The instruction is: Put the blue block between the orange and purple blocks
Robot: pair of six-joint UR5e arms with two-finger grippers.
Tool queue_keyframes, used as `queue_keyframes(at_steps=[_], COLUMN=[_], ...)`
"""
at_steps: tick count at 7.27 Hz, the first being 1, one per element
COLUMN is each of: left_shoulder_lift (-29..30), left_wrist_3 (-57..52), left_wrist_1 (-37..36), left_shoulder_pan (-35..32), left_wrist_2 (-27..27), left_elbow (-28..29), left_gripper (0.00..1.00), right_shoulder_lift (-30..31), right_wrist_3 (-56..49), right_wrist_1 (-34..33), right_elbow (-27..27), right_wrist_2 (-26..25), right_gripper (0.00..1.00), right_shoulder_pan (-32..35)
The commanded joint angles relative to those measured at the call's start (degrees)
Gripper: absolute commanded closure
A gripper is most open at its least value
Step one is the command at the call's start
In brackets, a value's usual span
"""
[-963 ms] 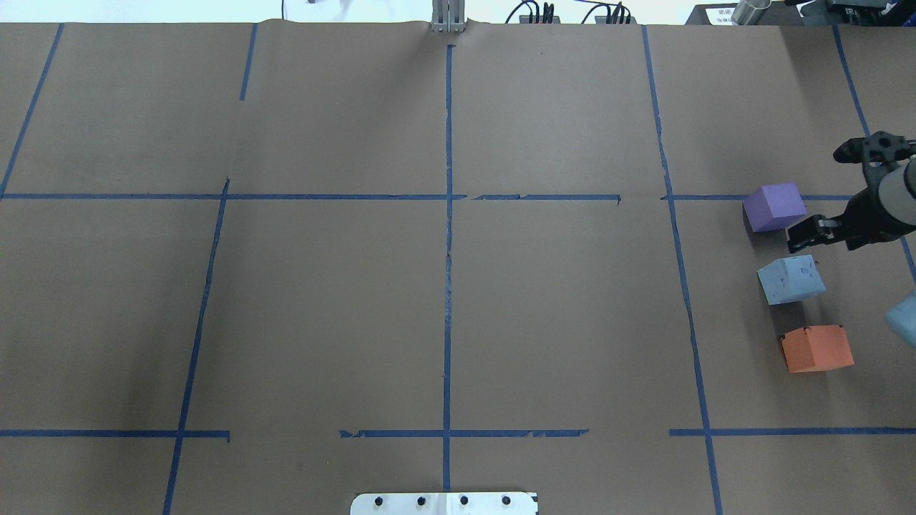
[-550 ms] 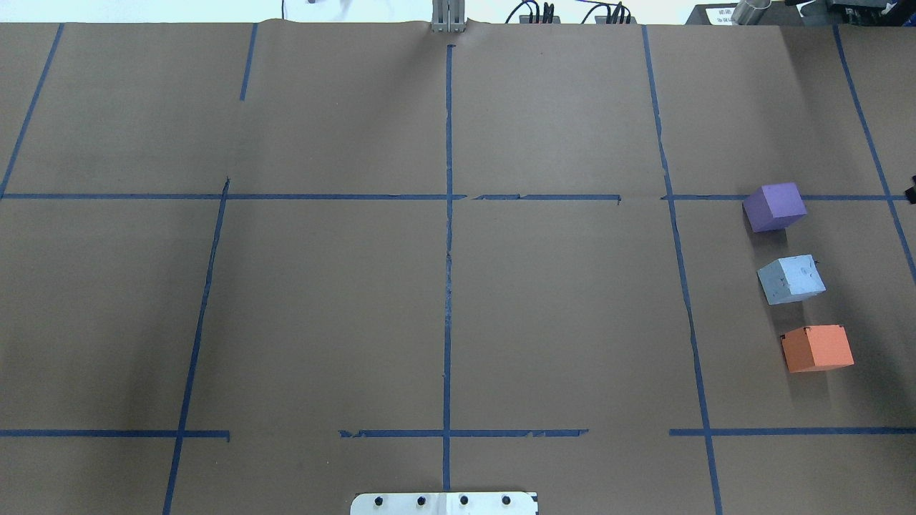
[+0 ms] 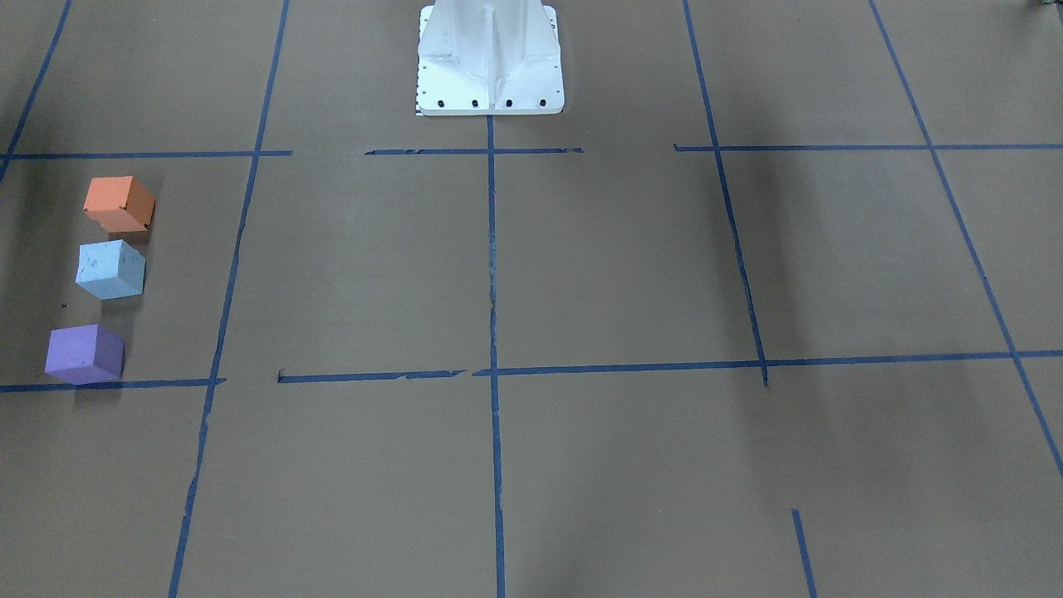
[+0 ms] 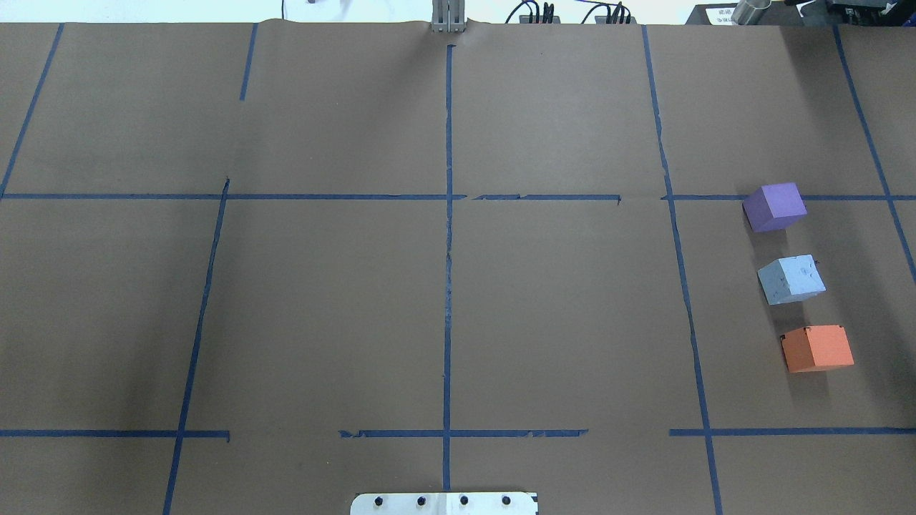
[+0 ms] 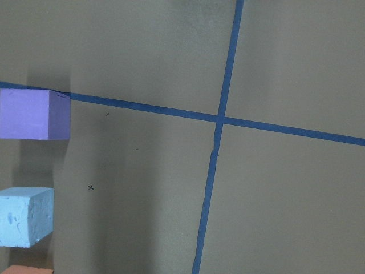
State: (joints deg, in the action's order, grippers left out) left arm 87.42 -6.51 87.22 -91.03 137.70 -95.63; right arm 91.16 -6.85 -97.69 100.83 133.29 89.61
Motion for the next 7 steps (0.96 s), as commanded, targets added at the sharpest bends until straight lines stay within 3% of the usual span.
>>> queue_keyframes(at_steps=[1, 7], left_shoulder_lift=[-0.58, -1.28], left_wrist_3=[0.18, -0.08], left_wrist_1=[-0.03, 0.06], left_shoulder_pan=[0.06, 0.06], left_wrist_2=[0.11, -0.33], left_elbow=[0.35, -0.08], left_gripper=[0.00, 0.00], right_shoulder_lift=[0.50, 0.59], right_wrist_3=[-0.01, -0.09], right_wrist_1=[0.04, 0.13], right_elbow=[-0.11, -0.11], right_wrist_2=[0.13, 0.13], right_gripper=[0.00, 0.00], right_shoulder_pan=[0.30, 0.30])
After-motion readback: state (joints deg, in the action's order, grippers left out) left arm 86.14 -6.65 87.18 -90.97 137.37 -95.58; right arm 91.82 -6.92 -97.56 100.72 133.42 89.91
